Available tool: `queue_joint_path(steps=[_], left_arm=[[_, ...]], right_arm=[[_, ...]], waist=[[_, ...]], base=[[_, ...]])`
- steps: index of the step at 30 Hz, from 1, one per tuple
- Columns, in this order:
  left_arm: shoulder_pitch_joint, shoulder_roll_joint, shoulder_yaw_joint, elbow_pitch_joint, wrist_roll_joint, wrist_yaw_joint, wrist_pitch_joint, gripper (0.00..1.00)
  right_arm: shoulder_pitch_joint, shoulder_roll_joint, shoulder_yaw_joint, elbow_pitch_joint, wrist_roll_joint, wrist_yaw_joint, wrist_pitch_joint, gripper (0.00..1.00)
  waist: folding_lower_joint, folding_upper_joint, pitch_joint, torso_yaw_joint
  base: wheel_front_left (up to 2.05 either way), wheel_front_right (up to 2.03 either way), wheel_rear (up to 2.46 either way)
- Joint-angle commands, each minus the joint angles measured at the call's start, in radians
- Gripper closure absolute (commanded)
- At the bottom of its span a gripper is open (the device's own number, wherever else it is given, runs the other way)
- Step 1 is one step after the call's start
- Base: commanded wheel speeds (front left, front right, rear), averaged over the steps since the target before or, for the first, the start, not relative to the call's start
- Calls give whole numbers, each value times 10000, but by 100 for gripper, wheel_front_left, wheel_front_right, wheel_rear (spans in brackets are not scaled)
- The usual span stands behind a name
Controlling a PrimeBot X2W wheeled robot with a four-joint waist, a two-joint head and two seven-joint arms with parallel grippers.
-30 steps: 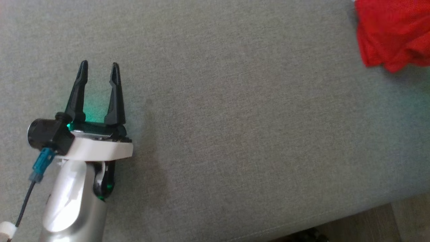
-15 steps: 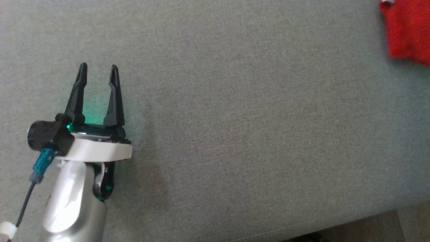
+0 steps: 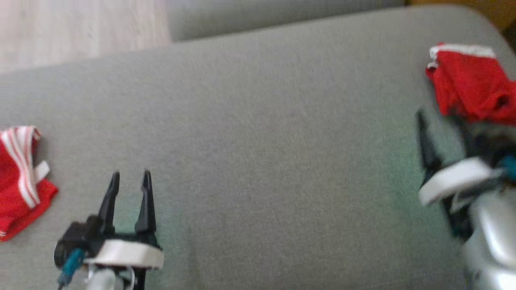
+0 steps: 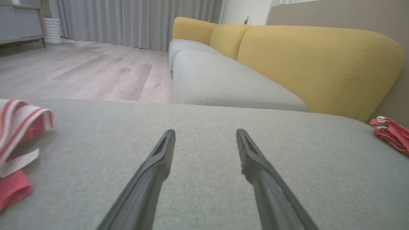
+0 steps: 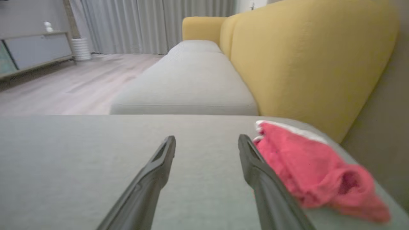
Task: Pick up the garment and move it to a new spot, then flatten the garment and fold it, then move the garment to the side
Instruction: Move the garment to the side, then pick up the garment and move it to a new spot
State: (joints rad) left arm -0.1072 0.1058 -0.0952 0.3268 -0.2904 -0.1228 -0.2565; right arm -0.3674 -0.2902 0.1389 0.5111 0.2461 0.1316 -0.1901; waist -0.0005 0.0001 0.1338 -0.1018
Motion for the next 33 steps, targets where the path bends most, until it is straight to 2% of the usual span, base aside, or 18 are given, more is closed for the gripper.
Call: queue_joint_path(steps=[1,4,11,19,23,27,33], left_arm=[[-125,73,387,-243,-7,61,-53,0],[247,68,461,-190,34,99,-53,0],[683,36,596,-235,137,156,-53,0],[826,-42,740,-306,132,207,-53,0],[756,-63,728,-306,160,187,-53,0],[665,-55,675,-249,206,170,-53,0],[575,71,647,-199,258,171,-53,0]], right_arm=[[147,96,72,-595,65,-9,-59,0],[1300,727,-204,-1296,187,-9,293,0],[2743,1595,-864,-2712,-390,-9,693,0],[3160,1883,-1011,-3454,-645,-9,1223,0],[3314,1940,-1060,-3645,-691,-9,1350,0],[3445,1991,-987,-3705,-653,-9,1385,0],[3498,2086,-840,-3745,-641,-9,1362,0]], waist=[[5,-1,-886,403],[5,-1,-1149,556],[5,-1,-1376,726],[5,-1,-1388,641],[5,-1,-1373,804],[5,-1,-1355,1317],[5,-1,-1242,2657]], base=[[0,0,0],[0,0,0],[0,0,0],[0,0,0],[0,0,0],[0,0,0],[0,0,0]])
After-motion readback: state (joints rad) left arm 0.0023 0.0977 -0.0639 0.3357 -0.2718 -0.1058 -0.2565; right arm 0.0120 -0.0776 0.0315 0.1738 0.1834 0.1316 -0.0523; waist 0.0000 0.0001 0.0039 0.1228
